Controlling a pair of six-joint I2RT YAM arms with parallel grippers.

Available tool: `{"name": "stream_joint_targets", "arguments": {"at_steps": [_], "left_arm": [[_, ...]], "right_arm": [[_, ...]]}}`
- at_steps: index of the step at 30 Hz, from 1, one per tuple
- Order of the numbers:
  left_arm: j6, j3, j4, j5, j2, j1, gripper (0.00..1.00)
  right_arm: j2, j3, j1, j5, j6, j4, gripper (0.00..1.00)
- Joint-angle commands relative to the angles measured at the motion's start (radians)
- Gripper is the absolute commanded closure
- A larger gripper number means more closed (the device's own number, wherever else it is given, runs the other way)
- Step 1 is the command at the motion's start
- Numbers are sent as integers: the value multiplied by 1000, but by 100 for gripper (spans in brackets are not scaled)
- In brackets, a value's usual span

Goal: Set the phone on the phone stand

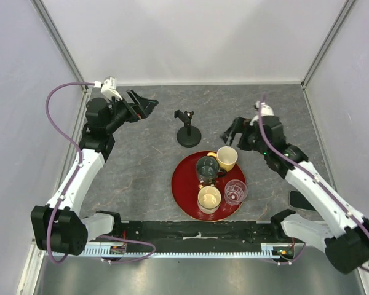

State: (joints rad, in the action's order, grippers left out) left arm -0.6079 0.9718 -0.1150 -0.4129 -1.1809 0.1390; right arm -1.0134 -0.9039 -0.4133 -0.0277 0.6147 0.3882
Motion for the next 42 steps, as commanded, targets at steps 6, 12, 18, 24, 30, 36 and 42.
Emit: {"name": "stream_joint_targets", "arguments": {"at_steps": [6,12,18,24,30,36,42], "left_arm": [[-30,48,38,52,-2,-27,2],[-50,50,38,39,-23,-42,2],[-72,57,41,7,-43,-61,2],[-76,61,43,2,-52,-64,2],[-70,64,52,8,-56,-65,2],[-78,68,58,2,-65,-76,2],[-183,70,12,-125,-120,-134,5]], "right_arm": [[-305,-180,-231,76,-225,-279,2],[-464,-286,-305,224,-240,-305,2],[-608,-403,-329,252,-253,-310,19],[-700,-477,-341,273,-277,-315,30],[-755,-529,-348,284,-312,-288,49],[-768,-541,-348,229,-371,-279,93],[-711,-487,-352,-128,-501,-322,100]]}}
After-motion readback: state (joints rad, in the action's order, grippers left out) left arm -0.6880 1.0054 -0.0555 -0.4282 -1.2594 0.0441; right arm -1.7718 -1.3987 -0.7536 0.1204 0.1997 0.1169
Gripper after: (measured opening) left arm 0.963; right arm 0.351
